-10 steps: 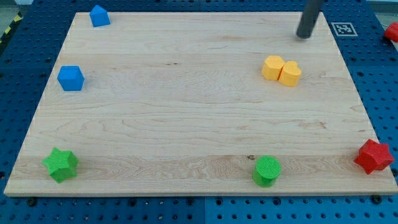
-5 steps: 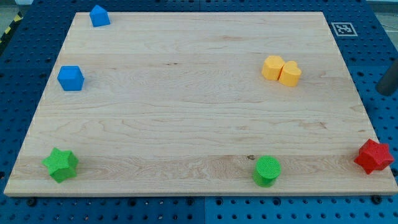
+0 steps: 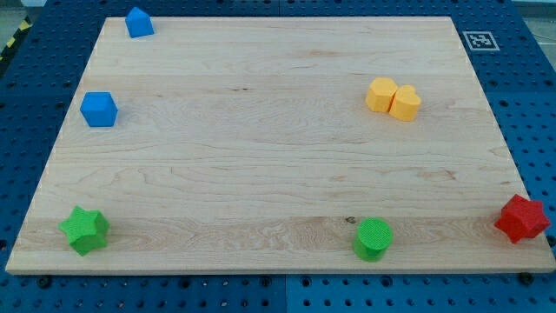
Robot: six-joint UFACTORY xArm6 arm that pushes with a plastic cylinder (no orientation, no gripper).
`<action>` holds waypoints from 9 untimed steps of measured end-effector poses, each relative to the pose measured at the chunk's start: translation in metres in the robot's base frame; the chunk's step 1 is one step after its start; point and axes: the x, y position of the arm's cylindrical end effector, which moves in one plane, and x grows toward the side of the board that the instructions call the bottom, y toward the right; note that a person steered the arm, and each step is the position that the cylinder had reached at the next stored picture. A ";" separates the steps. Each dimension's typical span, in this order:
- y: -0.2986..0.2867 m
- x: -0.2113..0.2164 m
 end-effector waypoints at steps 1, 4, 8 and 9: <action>-0.019 -0.004; -0.070 -0.033; -0.036 -0.074; -0.090 -0.074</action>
